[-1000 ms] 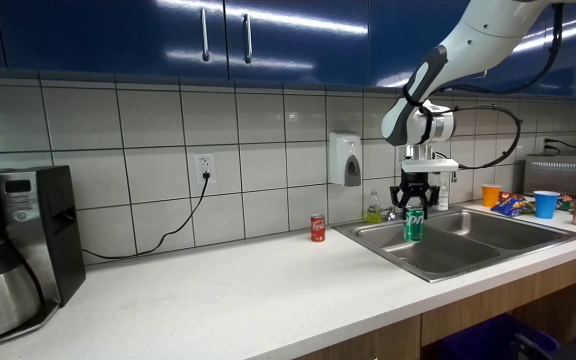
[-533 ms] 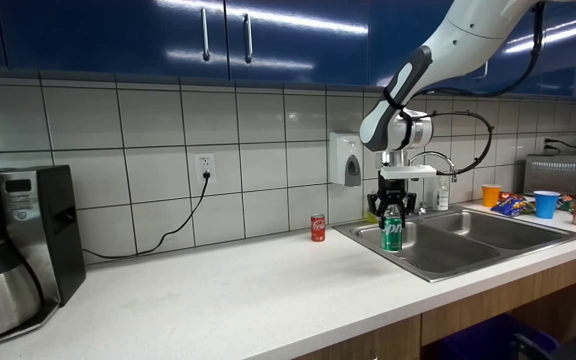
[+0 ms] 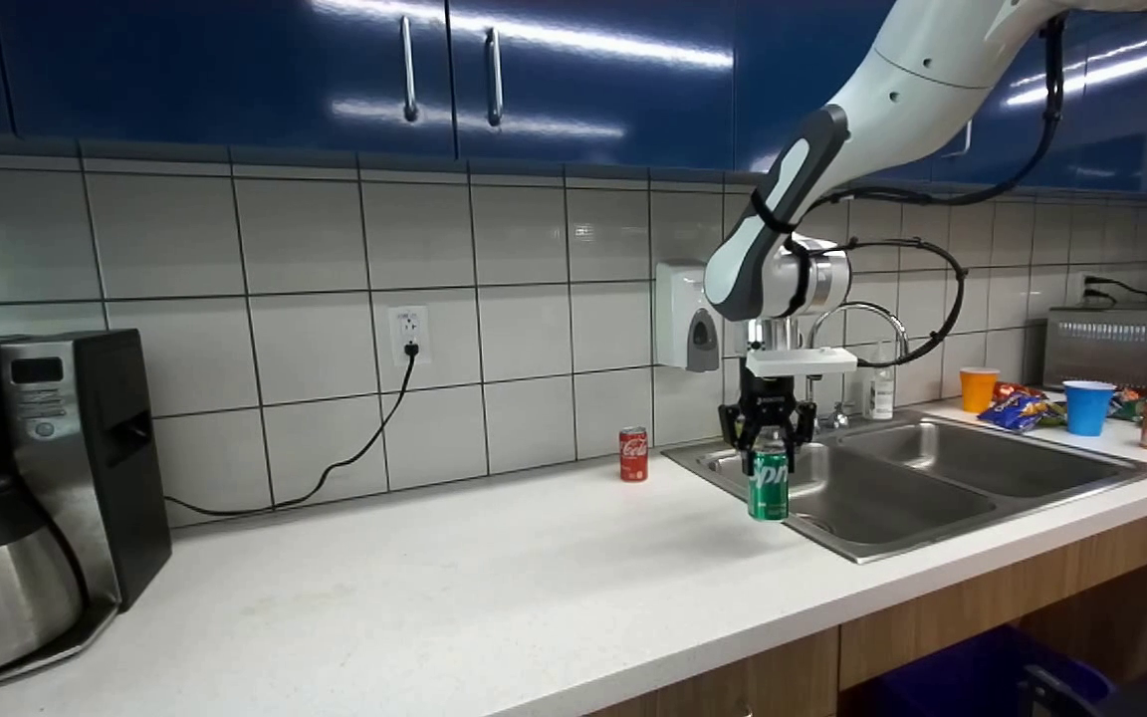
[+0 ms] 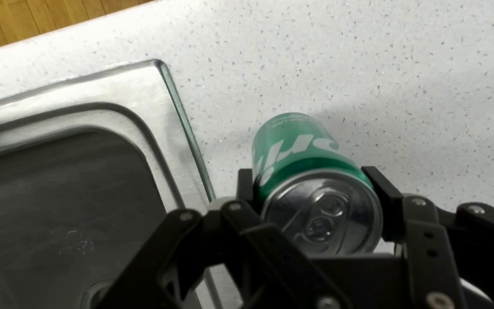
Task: Remove the green can from the sink and put it on the counter
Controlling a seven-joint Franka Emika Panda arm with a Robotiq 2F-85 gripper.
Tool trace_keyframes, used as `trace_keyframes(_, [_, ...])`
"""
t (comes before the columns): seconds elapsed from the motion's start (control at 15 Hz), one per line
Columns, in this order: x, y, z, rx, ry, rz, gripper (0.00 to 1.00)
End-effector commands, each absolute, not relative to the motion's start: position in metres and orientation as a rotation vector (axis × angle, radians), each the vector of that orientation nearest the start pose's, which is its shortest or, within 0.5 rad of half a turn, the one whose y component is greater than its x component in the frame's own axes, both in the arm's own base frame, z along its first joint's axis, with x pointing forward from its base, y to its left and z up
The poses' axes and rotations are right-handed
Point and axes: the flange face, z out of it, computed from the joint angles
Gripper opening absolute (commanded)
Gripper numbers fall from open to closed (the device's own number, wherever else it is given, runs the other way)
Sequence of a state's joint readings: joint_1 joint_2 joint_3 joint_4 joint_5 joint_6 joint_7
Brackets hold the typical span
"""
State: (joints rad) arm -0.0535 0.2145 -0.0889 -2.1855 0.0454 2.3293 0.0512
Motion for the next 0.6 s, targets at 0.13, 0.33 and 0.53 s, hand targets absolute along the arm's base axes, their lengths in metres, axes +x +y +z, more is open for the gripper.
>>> trace_keyframes(0.13, [0.540,-0.070,0.262,-3.100,0.348,0.079,0.38])
trace_keyframes(0.33, [0.539,-0.067,0.251,-3.102,0.343,0.080,0.38])
trace_keyframes(0.53, [0.539,-0.064,0.243,-3.104,0.340,0.077,0.38])
